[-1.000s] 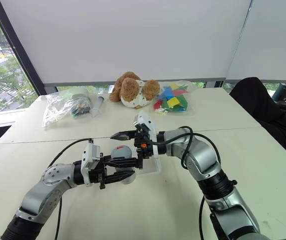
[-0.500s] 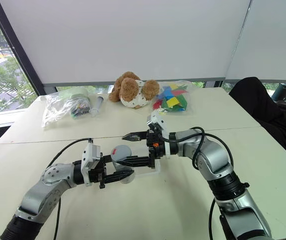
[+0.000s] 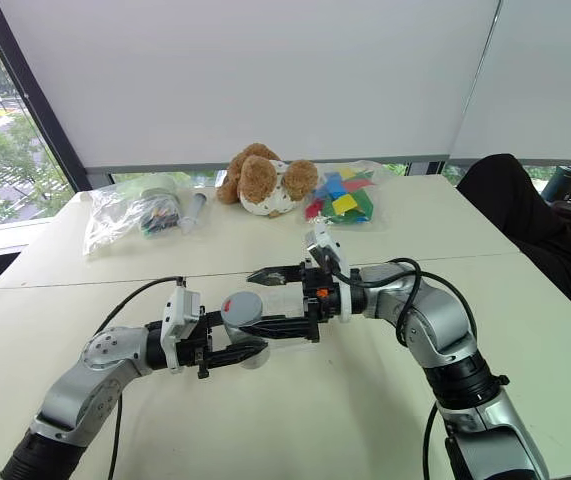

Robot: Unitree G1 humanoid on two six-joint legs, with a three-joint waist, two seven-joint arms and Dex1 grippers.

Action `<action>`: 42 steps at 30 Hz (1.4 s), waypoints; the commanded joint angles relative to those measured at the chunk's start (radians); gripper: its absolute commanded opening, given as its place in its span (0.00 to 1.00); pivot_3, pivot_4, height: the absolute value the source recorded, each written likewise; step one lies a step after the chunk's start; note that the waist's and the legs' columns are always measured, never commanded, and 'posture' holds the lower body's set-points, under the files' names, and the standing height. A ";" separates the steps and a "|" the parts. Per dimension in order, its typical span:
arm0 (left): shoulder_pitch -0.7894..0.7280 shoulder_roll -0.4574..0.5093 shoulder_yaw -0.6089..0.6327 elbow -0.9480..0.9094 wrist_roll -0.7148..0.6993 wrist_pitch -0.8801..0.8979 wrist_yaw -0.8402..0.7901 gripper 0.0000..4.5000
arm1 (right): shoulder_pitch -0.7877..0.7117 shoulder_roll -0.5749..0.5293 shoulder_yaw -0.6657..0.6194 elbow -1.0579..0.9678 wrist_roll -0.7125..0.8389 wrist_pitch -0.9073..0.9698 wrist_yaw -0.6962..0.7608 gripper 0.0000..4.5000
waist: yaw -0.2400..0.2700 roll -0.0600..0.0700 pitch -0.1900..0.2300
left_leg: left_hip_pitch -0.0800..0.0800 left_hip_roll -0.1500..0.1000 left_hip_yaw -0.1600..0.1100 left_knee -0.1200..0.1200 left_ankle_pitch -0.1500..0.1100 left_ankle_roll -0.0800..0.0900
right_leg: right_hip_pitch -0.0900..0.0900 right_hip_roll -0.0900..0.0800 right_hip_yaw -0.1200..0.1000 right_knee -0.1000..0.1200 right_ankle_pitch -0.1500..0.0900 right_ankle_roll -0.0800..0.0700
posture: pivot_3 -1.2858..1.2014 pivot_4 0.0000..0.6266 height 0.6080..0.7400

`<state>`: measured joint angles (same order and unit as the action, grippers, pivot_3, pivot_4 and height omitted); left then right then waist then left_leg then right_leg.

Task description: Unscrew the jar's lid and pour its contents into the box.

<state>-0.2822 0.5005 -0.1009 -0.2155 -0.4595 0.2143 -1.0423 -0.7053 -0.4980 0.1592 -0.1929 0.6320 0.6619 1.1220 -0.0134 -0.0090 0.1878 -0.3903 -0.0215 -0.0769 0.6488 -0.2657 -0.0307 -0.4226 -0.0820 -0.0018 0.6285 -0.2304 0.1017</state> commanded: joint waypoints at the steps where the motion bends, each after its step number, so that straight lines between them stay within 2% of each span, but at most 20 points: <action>1: -0.008 0.004 0.011 -0.029 -0.008 -0.012 -0.004 0.46 | -0.048 0.020 0.018 -0.025 -0.016 -0.004 -0.020 0.99 | 0.000 0.000 0.000 | 0.000 0.000 0.000 0.000 0.000 0.000 | 0.000 0.000 0.000 0.000 0.000 0.000 | 0.52 0.24 1.00; 12: -0.003 0.003 0.011 -0.035 -0.007 -0.012 0.000 0.46 | -0.056 0.048 0.066 -0.007 -0.067 -0.026 -0.008 0.99 | 0.000 0.000 0.000 | 0.000 0.000 0.000 0.000 0.000 0.000 | 0.000 0.000 0.000 0.000 0.000 0.000 | 0.52 0.24 1.00; 14: 0.000 0.006 0.012 -0.037 -0.007 -0.011 0.001 0.46 | -0.051 0.066 0.057 -0.001 -0.061 -0.041 -0.010 0.88 | 0.000 0.000 0.000 | 0.000 0.000 0.000 0.000 0.000 0.000 | 0.000 0.000 0.000 0.000 0.000 0.000 | 0.52 0.24 1.00; 16: 0.003 0.006 0.014 -0.040 -0.011 -0.007 0.002 0.46 | -0.051 0.068 0.058 0.007 -0.065 -0.049 -0.002 0.70 | 0.000 0.000 0.000 | 0.000 0.000 0.000 0.000 0.000 0.000 | 0.000 0.000 0.000 0.000 0.000 0.000 | 0.52 0.24 1.00; 17: 0.004 0.006 0.015 -0.041 -0.013 -0.005 0.003 0.46 | -0.052 0.066 0.059 0.009 -0.066 -0.051 0.002 0.57 | 0.000 0.000 0.000 | 0.000 0.000 0.000 0.000 0.000 0.000 | 0.000 0.000 0.000 0.000 0.000 0.000 | 0.52 0.24 1.00; 18: 0.004 0.006 0.015 -0.042 -0.014 -0.004 0.003 0.46 | -0.051 0.066 0.059 0.011 -0.065 -0.054 0.007 0.50 | 0.000 0.000 0.000 | 0.000 0.000 0.000 0.000 0.000 0.000 | 0.000 0.000 0.000 0.000 0.000 0.000 | 0.52 0.24 1.00; 25: 0.003 0.012 0.017 -0.044 -0.022 -0.001 0.000 0.46 | -0.038 0.093 -0.041 -0.004 0.094 0.024 0.030 0.51 | 0.001 0.000 0.000 | 0.000 0.000 0.000 0.000 0.000 0.000 | 0.000 0.000 0.000 0.000 0.000 0.000 | 0.52 0.24 1.00; 29: 0.002 0.012 0.015 -0.044 -0.026 -0.002 0.000 0.46 | -0.046 0.142 -0.163 -0.015 0.284 0.156 -0.072 0.51 | 0.001 0.000 0.000 | 0.000 0.000 -0.001 0.000 0.000 0.000 | 0.000 0.000 0.000 0.000 0.000 0.000 | 0.52 0.24 1.00; 32: 0.000 0.013 0.017 -0.038 -0.029 -0.006 -0.004 0.46 | -0.036 0.128 -0.227 -0.024 0.371 0.226 -0.126 0.51 | 0.001 0.000 0.000 | 0.000 0.000 -0.001 0.000 0.000 0.000 | 0.000 0.000 0.000 0.000 0.000 0.000 | 0.52 0.24 1.00; 35: 0.000 0.014 0.018 -0.037 -0.030 -0.008 -0.006 0.46 | -0.017 0.107 -0.271 -0.039 0.391 0.230 -0.169 0.51 | 0.001 0.000 0.000 | 0.000 0.000 0.000 0.000 0.000 0.000 | 0.000 0.000 0.000 0.000 0.000 0.000 | 0.52 0.24 1.00; 42: 0.005 0.045 0.081 -0.036 -0.068 -0.005 -0.015 0.46 | 0.195 -0.071 -0.429 0.031 0.152 -0.061 -0.177 0.51 | 0.004 0.000 0.000 | -0.001 -0.001 0.001 0.001 0.000 0.000 | 0.000 0.000 0.001 -0.001 0.000 0.000 | 0.52 0.24 1.00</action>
<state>-0.2761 0.5407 -0.0529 -0.2356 -0.4943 0.2146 -1.0468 -0.5215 -0.5526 -0.2205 -0.1746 0.8279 0.6835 0.9437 -0.0092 -0.0092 0.1876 -0.3909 -0.0221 -0.0754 0.6492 -0.2657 -0.0307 -0.4223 -0.0824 -0.0009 0.6278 -0.2304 0.1017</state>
